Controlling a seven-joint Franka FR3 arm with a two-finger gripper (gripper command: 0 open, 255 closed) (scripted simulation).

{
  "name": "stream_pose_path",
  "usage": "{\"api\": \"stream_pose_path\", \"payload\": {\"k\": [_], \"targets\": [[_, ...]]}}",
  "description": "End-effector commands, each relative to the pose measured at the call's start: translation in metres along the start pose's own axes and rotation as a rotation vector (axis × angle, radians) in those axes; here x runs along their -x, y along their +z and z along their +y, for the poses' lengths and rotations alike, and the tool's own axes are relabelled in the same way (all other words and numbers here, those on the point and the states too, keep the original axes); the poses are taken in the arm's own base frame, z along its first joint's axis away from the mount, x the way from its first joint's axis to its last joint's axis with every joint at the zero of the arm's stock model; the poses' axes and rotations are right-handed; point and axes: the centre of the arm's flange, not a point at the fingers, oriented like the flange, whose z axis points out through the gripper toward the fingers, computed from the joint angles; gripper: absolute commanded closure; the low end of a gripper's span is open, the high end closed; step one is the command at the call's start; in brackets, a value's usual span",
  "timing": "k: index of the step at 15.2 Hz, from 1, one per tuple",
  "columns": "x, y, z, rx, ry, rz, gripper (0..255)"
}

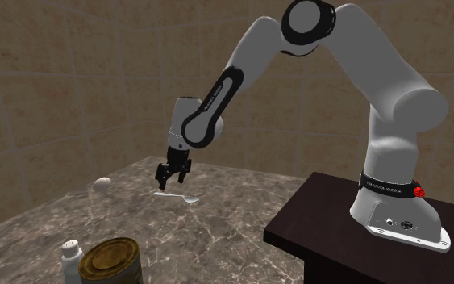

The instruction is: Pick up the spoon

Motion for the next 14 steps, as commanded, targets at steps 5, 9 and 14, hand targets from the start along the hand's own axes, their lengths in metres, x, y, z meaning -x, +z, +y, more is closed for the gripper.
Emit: {"api": "stream_pose_path", "payload": {"k": [5,9,14], "targets": [[0.006,0.031,0.003,-0.001,0.0,0.001,0],[0.006,0.034,0.004,-0.001,0.0,0.001,255],[0.006,0.034,0.003,-0.001,0.0,0.001,255]]}}
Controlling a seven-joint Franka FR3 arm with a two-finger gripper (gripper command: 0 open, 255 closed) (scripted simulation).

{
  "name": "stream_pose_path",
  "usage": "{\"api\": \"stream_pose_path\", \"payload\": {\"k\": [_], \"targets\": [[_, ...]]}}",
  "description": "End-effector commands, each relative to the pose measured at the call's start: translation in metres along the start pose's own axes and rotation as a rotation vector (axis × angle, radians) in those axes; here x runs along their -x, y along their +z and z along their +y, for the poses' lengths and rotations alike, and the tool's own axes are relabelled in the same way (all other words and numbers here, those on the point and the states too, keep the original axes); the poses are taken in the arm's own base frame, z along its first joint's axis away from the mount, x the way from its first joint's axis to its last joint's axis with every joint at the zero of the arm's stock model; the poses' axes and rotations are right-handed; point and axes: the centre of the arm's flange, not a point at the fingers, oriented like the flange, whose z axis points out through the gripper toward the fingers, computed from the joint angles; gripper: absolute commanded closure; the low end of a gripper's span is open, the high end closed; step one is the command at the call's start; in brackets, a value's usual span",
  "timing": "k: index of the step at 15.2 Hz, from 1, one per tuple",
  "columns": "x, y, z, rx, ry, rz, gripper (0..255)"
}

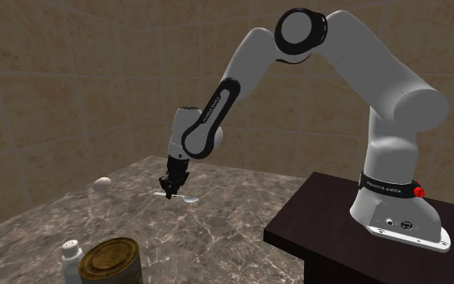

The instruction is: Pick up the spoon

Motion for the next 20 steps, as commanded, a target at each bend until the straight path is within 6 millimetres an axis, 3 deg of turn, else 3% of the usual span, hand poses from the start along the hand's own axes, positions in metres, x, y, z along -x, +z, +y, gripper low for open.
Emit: {"api": "stream_pose_path", "payload": {"k": [1,3,18,20], "targets": [[0.0,0.0,0.0,0.0,0.0,0.0,255],[0.001,0.0,0.0,0.0,0.0,0.0,255],[-0.017,-0.077,-0.01,0.0,0.0,0.0,255],[-0.017,-0.077,-0.01,0.0,0.0,0.0,255]]}}
